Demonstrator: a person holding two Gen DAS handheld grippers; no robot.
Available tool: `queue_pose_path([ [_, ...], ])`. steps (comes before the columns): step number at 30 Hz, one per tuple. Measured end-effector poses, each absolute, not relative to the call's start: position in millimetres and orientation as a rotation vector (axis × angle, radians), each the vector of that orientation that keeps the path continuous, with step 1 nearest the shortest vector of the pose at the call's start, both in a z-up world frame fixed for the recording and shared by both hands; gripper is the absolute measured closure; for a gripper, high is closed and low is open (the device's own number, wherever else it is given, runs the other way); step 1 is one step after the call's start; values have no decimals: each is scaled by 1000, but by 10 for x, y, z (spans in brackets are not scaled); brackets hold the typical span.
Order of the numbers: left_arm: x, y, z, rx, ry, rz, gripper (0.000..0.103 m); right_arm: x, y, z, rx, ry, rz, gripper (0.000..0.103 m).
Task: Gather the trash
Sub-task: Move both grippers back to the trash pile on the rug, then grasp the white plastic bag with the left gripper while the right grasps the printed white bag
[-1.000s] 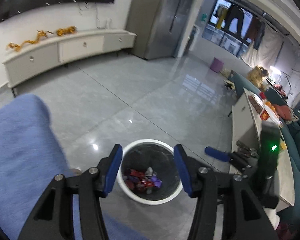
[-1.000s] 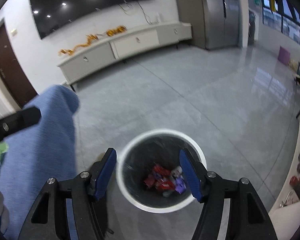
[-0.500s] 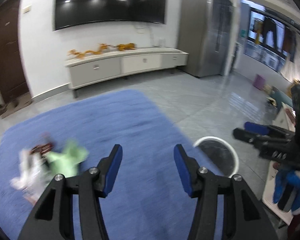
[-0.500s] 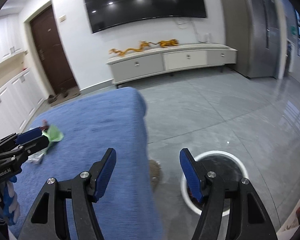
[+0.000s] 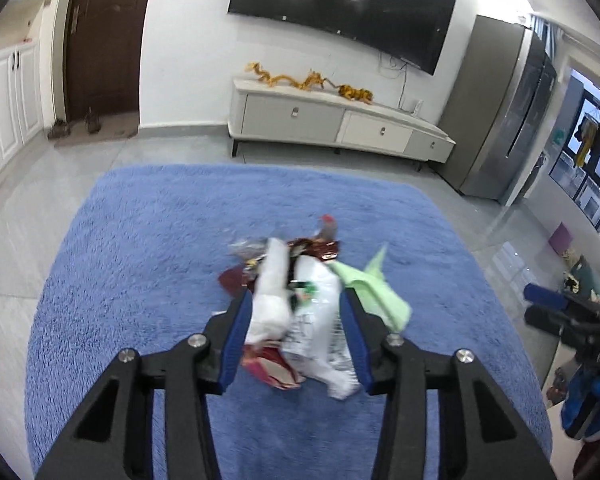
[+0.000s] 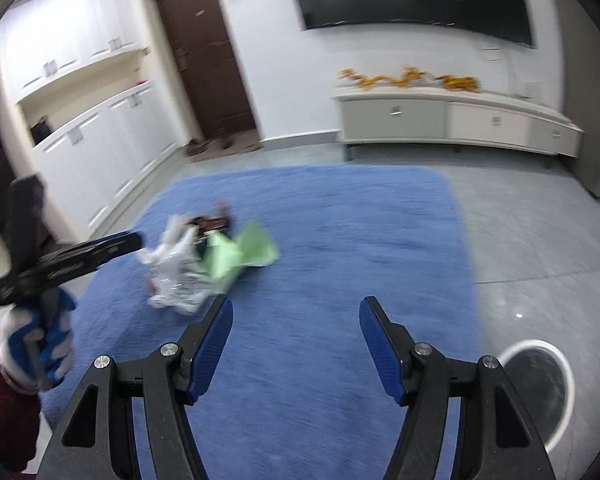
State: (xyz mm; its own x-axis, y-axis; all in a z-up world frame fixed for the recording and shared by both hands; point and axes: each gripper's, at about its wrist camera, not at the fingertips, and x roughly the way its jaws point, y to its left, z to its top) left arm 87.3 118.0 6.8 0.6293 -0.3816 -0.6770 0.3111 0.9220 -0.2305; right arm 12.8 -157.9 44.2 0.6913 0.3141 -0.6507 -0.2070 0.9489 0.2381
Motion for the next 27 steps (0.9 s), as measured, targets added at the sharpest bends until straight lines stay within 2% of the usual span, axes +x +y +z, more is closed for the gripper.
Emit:
queue_pose_path([
  [10,1310,1118,-273,-141,910,-456,71,568,-764,214,59,841,474,39],
  [15,1386,1269,-446,-214,928,-464,82,691,-501,104,21,876,533,39],
  [27,1127,1740,-360,-375,866,-460,84,965,-147,-83,6,914,611,39],
])
